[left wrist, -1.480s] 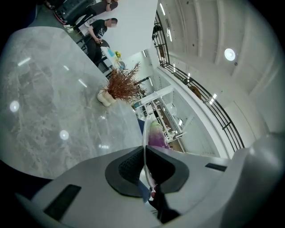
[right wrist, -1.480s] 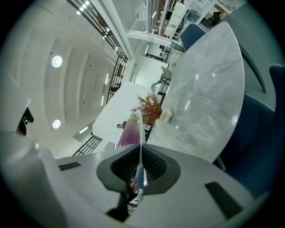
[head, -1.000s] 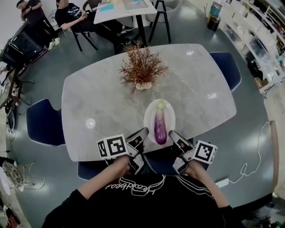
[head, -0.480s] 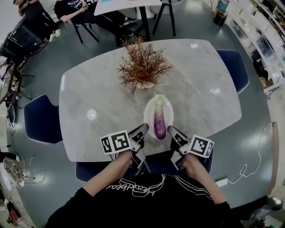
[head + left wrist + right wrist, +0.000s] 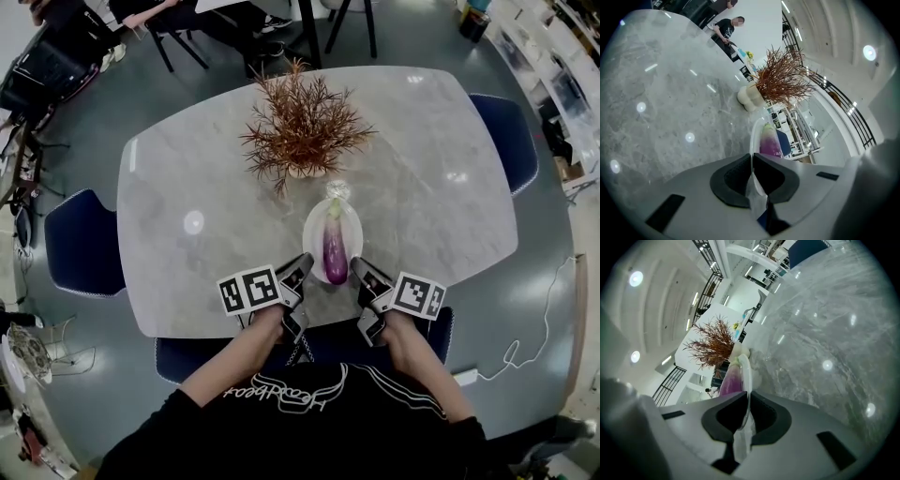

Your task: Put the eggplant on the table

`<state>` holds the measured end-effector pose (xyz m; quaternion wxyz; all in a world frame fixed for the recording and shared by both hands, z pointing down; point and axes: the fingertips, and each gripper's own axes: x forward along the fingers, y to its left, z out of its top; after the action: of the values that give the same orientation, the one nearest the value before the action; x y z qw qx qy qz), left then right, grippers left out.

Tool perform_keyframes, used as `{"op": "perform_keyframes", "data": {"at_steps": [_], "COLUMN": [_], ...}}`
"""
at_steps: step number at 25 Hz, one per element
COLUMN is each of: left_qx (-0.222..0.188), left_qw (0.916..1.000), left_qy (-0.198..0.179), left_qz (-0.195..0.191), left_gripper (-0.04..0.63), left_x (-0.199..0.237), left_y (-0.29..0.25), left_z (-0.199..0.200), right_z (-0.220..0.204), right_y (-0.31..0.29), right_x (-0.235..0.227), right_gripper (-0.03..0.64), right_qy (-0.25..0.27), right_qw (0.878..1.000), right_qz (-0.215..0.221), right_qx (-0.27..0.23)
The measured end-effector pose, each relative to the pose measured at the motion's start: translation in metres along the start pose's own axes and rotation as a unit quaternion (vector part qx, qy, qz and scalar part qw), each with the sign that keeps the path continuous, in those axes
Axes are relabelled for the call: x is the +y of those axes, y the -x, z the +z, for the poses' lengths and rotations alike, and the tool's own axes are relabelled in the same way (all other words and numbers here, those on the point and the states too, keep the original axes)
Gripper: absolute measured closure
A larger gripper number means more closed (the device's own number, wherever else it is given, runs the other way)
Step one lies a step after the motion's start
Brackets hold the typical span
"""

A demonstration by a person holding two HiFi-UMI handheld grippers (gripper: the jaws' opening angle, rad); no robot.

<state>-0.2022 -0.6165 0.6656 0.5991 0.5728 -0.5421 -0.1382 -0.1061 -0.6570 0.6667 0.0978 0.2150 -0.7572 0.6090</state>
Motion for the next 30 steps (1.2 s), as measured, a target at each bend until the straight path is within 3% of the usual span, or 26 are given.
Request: {"op": "perform_keyframes", "data": {"at_steps": [6, 10, 16, 30], "left_qx": [0.01, 0.018, 0.026, 0.031], "left_qw": [0.9997, 0.9991, 0.9982, 0.9968], "left_qy": [-0.014, 0.01, 0.009, -0.011], "left_qz": [0.02, 0.036, 0.053, 0.074], "left_gripper": [0.572, 0.571, 0.571, 0.566], "left_x": [0.013, 0.026, 0.034, 0.036], "left_y": [-0.011, -0.015, -0.017, -0.019], "left_z": [-0.001, -0.005, -0.012, -0.016], "right_z": [0.0, -0.002, -0.006, -0.014], "right_y": [-0.012, -0.018, -0.02, -0.02], "right_x": [-0.017, -0.022, -0.029, -0.033], "right_gripper": [0.598, 0.598, 0.598, 0.597], "right_qy": [-0.016, -0.016, -0.01, 0.017], "right_qw": [0.999, 0.998, 0.997, 0.995], "right_qz": [-0.038, -0.051, -0.071, -0.083], "right_qx": [0.003, 0.014, 0.026, 0.049]}}
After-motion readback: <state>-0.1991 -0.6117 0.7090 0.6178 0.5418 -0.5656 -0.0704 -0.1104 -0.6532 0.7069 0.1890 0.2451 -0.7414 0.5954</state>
